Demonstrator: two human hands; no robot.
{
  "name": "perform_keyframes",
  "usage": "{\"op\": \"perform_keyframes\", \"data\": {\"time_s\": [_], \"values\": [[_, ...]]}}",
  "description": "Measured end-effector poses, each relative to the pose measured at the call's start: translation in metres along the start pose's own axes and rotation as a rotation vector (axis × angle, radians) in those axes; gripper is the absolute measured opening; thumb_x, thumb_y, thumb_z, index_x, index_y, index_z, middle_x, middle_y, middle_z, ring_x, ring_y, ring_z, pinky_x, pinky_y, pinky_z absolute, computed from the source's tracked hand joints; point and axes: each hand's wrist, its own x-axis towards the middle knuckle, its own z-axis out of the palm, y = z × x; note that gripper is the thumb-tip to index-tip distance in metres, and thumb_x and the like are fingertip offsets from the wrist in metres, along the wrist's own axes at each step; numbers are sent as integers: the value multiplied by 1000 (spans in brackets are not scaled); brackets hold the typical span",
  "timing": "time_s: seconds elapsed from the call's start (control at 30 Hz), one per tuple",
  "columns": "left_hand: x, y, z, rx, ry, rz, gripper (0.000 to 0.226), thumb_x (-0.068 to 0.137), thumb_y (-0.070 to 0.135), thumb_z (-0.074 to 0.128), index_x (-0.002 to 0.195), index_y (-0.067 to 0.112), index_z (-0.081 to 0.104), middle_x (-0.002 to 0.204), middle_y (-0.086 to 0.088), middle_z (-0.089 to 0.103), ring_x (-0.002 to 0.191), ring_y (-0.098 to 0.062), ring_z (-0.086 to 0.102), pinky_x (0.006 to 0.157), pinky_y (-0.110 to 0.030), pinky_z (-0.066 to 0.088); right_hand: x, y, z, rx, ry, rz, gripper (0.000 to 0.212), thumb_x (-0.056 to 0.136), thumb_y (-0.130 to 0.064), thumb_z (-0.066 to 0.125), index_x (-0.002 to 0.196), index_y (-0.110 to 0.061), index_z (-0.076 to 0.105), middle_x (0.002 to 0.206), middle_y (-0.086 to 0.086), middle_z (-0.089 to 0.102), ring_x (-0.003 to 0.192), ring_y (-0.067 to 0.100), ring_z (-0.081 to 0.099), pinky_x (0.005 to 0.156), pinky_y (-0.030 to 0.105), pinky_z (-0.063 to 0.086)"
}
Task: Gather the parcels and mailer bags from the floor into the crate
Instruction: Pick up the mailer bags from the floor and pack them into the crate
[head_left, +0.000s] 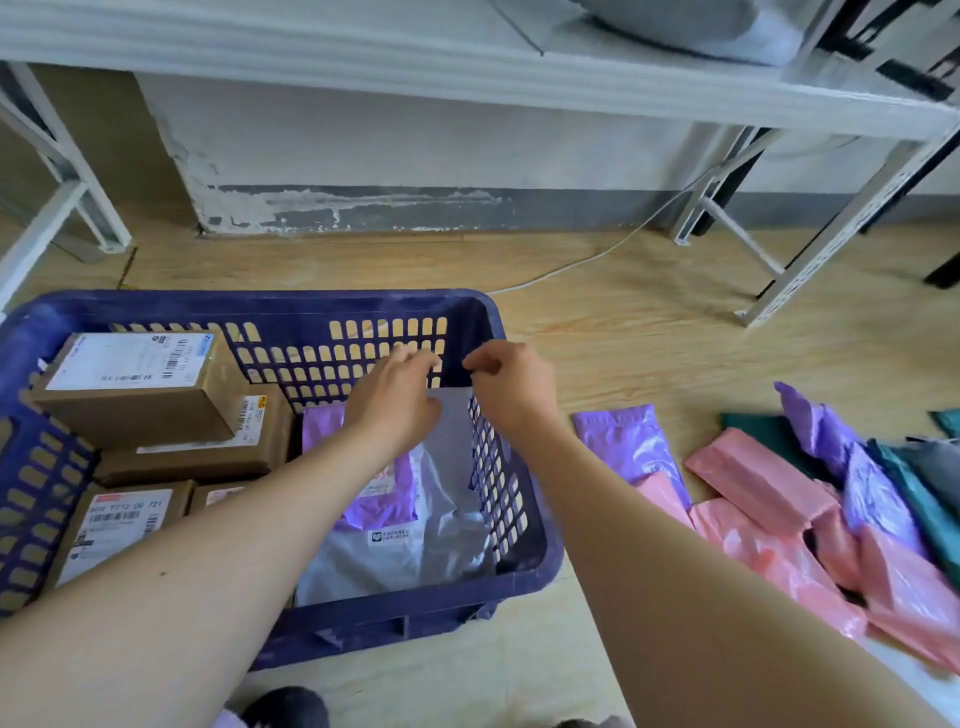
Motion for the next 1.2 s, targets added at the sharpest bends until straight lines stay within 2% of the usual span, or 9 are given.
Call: {"op": "perform_keyframes", "data": {"time_s": [0.07, 0.27, 0.53, 0.63, 0.77, 0.87, 0.97, 1.13, 1.2], "values": [[-1, 14, -4, -21, 43, 32, 46, 87, 14, 54, 132, 22, 46, 135, 1, 44, 118, -23, 48, 76, -32, 39, -3, 6, -14, -20, 49, 13, 34, 82, -2, 48, 102, -15, 71, 106, 2, 71, 100, 22, 61, 76, 21, 40], [-7, 80, -13, -119, 100, 210, 42, 87, 14, 52, 129, 18, 49, 133, -3, 46, 119, -24, 48, 88, -35, 41, -20, 49, -78, -77, 167, 123, 33, 81, -3, 49, 99, -18, 72, 105, 1, 71, 102, 20, 61, 79, 21, 41], [-5, 157, 34, -142, -33, 376, 40, 87, 16, 53, 126, 18, 52, 133, -2, 44, 122, -23, 46, 94, -32, 39, -37, 124, -126, -73, 234, 333, 35, 81, -1, 48, 99, -17, 73, 104, 1, 72, 100, 21, 63, 78, 21, 41], [-7, 176, 67, -127, -130, 402, 41, 85, 14, 53, 126, 19, 53, 134, -1, 44, 121, -24, 47, 96, -32, 40, -44, 170, -123, -37, 196, 441, 35, 78, -1, 47, 96, -18, 73, 96, 4, 71, 94, 25, 64, 83, 26, 48], [-13, 193, 110, -123, -238, 416, 40, 87, 20, 54, 126, 19, 53, 134, -3, 45, 122, -25, 47, 97, -33, 41, -58, 241, -96, 160, 151, 656, 27, 68, -8, 51, 72, -28, 69, 86, 5, 67, 84, 29, 64, 88, 48, 53], [-19, 195, 143, -110, -307, 377, 40, 86, 17, 52, 126, 21, 51, 131, -4, 46, 120, -26, 48, 94, -35, 42, -79, 282, -78, 295, 121, 889, 35, 77, 1, 49, 102, -12, 69, 73, 7, 62, 64, 28, 63, 80, 46, 57], [-30, 190, 173, -105, -380, 330, 48, 85, 16, 51, 133, 21, 45, 133, -4, 43, 122, -26, 46, 96, -36, 42, -99, 306, -64, 511, 173, 1081, 41, 85, 4, 45, 123, -9, 54, 103, 16, 61, 53, 22, 59, 49, 28, 55], [-47, 175, 203, -27, -519, 338, 64, 83, 13, 53, 143, 21, 31, 143, -2, 29, 133, -22, 33, 102, -34, 39, -108, 310, -57, 919, 268, 1308, 29, 89, 10, 42, 113, -6, 41, 94, 20, 48, 63, 31, 59, 42, 30, 53], [-48, 174, 209, -15, -535, 331, 66, 83, 13, 54, 144, 21, 29, 142, -2, 30, 132, -22, 34, 101, -33, 38, -110, 310, -56, 1069, 289, 1360, 36, 89, 9, 42, 122, -6, 41, 115, 31, 50, 89, 38, 65, 63, 34, 59]]}}
